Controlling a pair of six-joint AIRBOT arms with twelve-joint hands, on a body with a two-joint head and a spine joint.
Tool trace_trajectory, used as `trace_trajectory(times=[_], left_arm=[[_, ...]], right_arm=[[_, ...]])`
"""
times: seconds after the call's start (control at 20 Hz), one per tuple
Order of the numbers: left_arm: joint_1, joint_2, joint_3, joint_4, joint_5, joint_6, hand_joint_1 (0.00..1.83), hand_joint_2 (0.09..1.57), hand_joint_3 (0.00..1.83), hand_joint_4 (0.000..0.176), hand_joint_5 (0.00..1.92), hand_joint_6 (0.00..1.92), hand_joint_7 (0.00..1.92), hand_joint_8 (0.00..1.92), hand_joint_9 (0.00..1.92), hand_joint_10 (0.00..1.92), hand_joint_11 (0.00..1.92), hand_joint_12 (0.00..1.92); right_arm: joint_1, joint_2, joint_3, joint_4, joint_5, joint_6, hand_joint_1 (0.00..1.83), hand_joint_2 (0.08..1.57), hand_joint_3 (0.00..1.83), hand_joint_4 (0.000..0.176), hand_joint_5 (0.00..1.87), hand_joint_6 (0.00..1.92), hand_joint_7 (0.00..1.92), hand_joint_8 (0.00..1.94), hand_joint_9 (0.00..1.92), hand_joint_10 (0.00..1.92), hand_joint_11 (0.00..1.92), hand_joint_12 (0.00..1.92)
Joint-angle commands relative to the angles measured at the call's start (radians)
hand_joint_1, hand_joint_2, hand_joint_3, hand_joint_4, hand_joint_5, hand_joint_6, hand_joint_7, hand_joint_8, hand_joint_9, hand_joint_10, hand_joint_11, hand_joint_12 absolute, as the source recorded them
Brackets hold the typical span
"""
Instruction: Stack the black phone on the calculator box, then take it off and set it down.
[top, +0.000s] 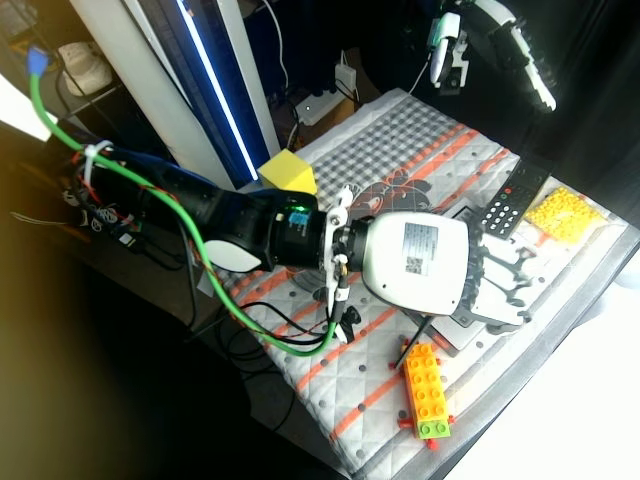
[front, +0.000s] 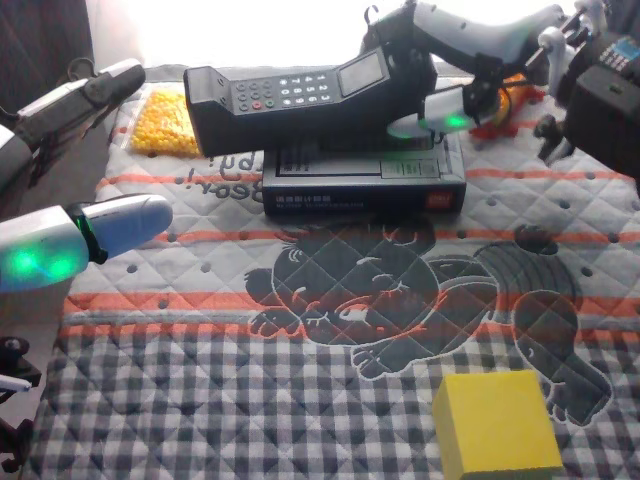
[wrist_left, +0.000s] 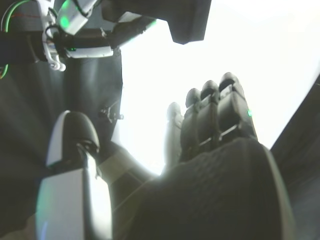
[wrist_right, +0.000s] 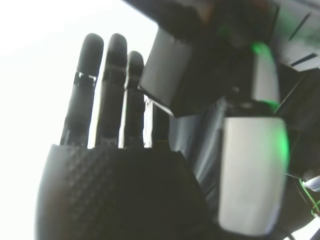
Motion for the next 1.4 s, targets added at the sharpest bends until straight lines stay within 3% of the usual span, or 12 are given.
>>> trace_trajectory(times=[0.0,0.05,0.1,0.35,0.45,0.95,1.05,1.1,1.15,1.2,1.25,1.35], left_arm=[[-0.009,0.000,0.009,-0.001,-0.118,-0.014,0.81,1.01,0.00,0.075,0.24,0.01,0.17,0.01,0.11,0.01,0.03,0.02],[-0.008,-0.002,0.011,-0.002,-0.116,-0.016,0.82,1.01,0.00,0.081,0.24,0.01,0.17,0.00,0.10,0.01,0.04,0.03],[-0.008,-0.004,0.012,-0.004,-0.116,-0.020,0.82,1.01,0.00,0.083,0.24,0.01,0.17,0.00,0.11,0.01,0.04,0.03],[-0.006,-0.008,0.012,-0.012,-0.114,-0.026,0.81,1.03,0.00,0.088,0.24,0.00,0.18,0.00,0.10,0.00,0.00,0.00],[-0.002,-0.009,0.012,-0.015,-0.114,-0.032,0.83,1.01,0.00,0.129,0.22,0.00,0.15,0.00,0.08,0.00,0.00,0.00],[0.053,0.012,-0.004,-0.027,-0.174,-0.089,0.79,1.01,0.00,0.115,0.19,0.00,0.13,0.00,0.06,0.00,0.05,0.03],[0.063,0.028,-0.017,-0.027,-0.194,-0.089,0.78,1.01,0.00,0.096,0.20,0.00,0.15,0.01,0.08,0.01,0.06,0.04],[0.071,0.036,-0.025,-0.025,-0.211,-0.089,0.78,1.01,0.00,0.097,0.20,0.00,0.15,0.00,0.08,0.01,0.06,0.04],[0.078,0.041,-0.031,-0.025,-0.223,-0.089,0.79,1.01,0.00,0.093,0.19,0.00,0.14,0.00,0.08,0.01,0.07,0.05],[0.081,0.042,-0.032,-0.024,-0.226,-0.090,0.79,1.01,0.00,0.093,0.19,0.00,0.14,0.00,0.08,0.01,0.07,0.05],[0.082,0.042,-0.032,-0.024,-0.226,-0.095,0.80,1.01,0.00,0.090,0.19,0.00,0.14,0.00,0.09,0.01,0.07,0.06],[0.084,0.041,-0.030,-0.026,-0.223,-0.101,0.75,1.01,0.00,0.091,0.21,0.00,0.16,0.00,0.10,0.00,0.00,0.29]], right_arm=[[0.011,0.004,-0.001,0.012,0.102,-0.001,1.26,1.11,0.00,0.000,0.95,0.97,1.05,0.92,1.13,0.70,0.98,0.99],[0.011,0.004,-0.003,0.011,0.102,-0.001,1.23,1.11,0.00,0.000,0.93,1.01,1.05,0.93,1.21,0.51,1.00,1.03],[0.011,0.004,-0.008,0.012,0.102,-0.001,1.35,1.07,0.01,0.000,0.95,0.90,1.09,0.75,1.16,0.89,1.00,1.03],[0.011,0.018,-0.048,0.002,0.114,-0.001,1.38,1.09,0.00,0.000,0.90,0.98,1.06,0.76,1.03,1.11,0.86,1.06],[0.011,0.078,-0.090,0.000,0.155,-0.001,1.39,1.07,0.00,0.000,0.97,0.86,1.13,0.68,1.02,1.12,0.81,1.19],[-0.190,0.335,-0.304,0.012,0.502,0.125,1.39,1.05,0.00,0.000,1.04,0.74,1.12,0.70,1.09,1.02,1.02,0.97],[-0.238,0.368,-0.342,0.016,0.551,0.132,1.40,1.04,0.00,0.000,1.11,0.60,1.17,0.64,1.11,0.97,1.05,0.96],[-0.277,0.386,-0.365,0.021,0.582,0.138,1.30,1.03,0.00,0.000,1.21,0.45,1.20,0.73,1.19,0.68,1.05,0.99],[-0.325,0.404,-0.387,0.035,0.621,0.150,1.28,1.01,0.00,0.000,1.23,0.45,1.28,0.59,1.28,0.47,0.99,1.03],[-0.354,0.415,-0.399,0.045,0.647,0.163,1.28,1.01,0.00,0.000,1.23,0.45,1.28,0.59,1.28,0.47,0.99,1.03],[-0.390,0.424,-0.412,0.059,0.677,0.176,1.38,1.01,0.00,0.000,1.20,0.51,1.37,0.24,1.15,0.85,0.91,0.99],[-0.428,0.433,-0.429,0.077,0.711,0.182,1.40,1.01,0.00,0.000,1.24,0.41,1.31,0.38,1.08,0.97,0.75,1.04]])
